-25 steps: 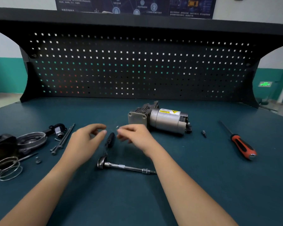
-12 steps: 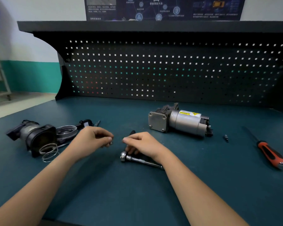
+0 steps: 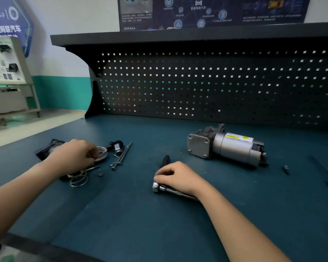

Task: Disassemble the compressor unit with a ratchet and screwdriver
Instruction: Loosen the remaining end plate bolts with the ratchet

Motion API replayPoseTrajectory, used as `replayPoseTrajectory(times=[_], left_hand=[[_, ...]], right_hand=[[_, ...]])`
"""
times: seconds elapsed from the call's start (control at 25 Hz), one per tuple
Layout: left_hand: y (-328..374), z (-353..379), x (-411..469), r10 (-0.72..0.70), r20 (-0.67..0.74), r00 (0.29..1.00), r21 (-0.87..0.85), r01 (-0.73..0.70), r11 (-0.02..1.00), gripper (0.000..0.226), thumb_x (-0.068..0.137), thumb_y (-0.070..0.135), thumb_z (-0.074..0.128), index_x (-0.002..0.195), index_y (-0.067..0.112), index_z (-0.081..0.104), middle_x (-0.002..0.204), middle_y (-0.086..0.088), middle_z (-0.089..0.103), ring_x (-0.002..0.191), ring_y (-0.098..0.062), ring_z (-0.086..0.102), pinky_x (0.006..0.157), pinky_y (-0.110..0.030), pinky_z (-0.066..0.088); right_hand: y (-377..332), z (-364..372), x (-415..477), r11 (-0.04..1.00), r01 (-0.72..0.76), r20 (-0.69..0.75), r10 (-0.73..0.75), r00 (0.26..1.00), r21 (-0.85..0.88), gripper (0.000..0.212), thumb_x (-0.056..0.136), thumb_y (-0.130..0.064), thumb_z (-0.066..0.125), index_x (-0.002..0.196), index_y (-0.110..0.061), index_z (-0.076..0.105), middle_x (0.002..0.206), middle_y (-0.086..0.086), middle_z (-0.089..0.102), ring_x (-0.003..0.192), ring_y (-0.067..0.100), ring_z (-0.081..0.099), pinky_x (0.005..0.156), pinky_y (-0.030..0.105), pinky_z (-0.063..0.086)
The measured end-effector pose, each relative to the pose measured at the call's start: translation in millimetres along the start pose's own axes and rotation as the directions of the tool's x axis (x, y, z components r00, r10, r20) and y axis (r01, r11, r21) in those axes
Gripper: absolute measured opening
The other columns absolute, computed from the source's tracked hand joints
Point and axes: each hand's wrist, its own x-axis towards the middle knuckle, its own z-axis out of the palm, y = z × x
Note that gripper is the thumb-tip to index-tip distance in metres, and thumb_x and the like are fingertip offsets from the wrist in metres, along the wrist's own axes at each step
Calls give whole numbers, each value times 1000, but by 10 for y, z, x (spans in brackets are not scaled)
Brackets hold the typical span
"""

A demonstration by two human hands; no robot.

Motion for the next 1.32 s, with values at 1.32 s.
replayPoseTrajectory(times=[1.32], left_hand=[[1491, -77, -189, 171, -122, 978, -881, -186, 435, 18, 84, 5, 65, 86, 23, 66, 79, 8, 74, 63, -5, 68, 64, -19, 52]], right_hand=[[1155, -1280, -678, 960, -276, -830, 198, 522, 55, 14, 81, -17, 68, 92, -8, 69, 84, 5, 68, 81, 20, 61, 70, 25, 39]])
